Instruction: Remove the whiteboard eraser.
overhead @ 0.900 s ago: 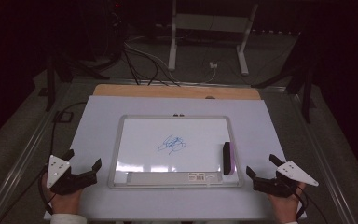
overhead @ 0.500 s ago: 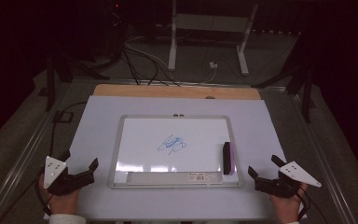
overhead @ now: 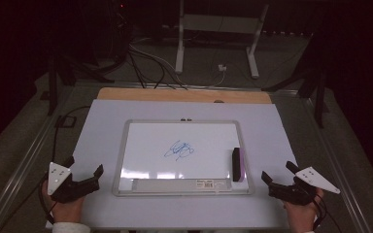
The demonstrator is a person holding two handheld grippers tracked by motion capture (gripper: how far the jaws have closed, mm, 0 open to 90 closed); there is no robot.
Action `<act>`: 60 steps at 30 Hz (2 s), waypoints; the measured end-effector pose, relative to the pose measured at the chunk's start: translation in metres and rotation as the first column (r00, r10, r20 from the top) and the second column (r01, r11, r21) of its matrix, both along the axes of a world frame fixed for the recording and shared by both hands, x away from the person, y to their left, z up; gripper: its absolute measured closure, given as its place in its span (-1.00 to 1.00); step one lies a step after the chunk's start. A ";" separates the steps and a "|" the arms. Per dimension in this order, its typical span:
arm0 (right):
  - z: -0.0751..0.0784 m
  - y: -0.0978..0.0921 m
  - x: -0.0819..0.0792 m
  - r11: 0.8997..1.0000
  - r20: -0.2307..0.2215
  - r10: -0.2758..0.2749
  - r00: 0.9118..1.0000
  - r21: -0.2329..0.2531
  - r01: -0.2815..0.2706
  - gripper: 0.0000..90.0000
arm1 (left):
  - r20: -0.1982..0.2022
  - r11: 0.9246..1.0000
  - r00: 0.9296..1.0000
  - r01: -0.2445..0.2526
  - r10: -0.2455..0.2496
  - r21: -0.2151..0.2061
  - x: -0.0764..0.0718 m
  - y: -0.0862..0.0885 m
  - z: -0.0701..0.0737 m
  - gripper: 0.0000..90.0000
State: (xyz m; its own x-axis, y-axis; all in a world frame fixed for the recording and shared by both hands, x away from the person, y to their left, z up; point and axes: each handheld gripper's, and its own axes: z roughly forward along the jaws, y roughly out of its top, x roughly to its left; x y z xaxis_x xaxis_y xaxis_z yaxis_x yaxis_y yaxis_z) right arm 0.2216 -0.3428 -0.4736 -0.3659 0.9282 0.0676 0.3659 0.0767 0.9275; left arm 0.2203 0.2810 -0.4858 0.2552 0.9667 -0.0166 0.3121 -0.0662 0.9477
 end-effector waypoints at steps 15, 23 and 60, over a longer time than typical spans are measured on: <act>0.028 0.011 0.009 0.999 0.010 0.046 0.999 -0.025 -0.046 -1.00 | -0.016 1.000 1.000 -0.010 0.010 0.001 0.000 -0.003 -0.003 -0.99; 0.041 0.018 0.020 0.997 0.004 0.065 0.998 -0.053 -0.065 -1.00 | -0.018 1.000 1.000 -0.018 0.018 0.001 0.000 -0.003 -0.004 -0.99; 0.013 0.043 0.069 0.993 -0.246 0.116 0.962 0.000 -0.120 -0.98 | -0.007 1.000 1.000 -0.028 0.028 0.006 -0.001 -0.002 -0.001 -0.99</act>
State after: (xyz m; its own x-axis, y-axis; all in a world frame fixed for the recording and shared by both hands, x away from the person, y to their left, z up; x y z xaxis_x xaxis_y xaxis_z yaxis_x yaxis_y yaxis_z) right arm 0.2907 -0.3000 -0.4603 -0.4470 0.8808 0.1560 0.5698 0.1459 0.8088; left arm 0.2190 0.2788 -0.4869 0.2283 0.9735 -0.0126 0.3210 -0.0630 0.9450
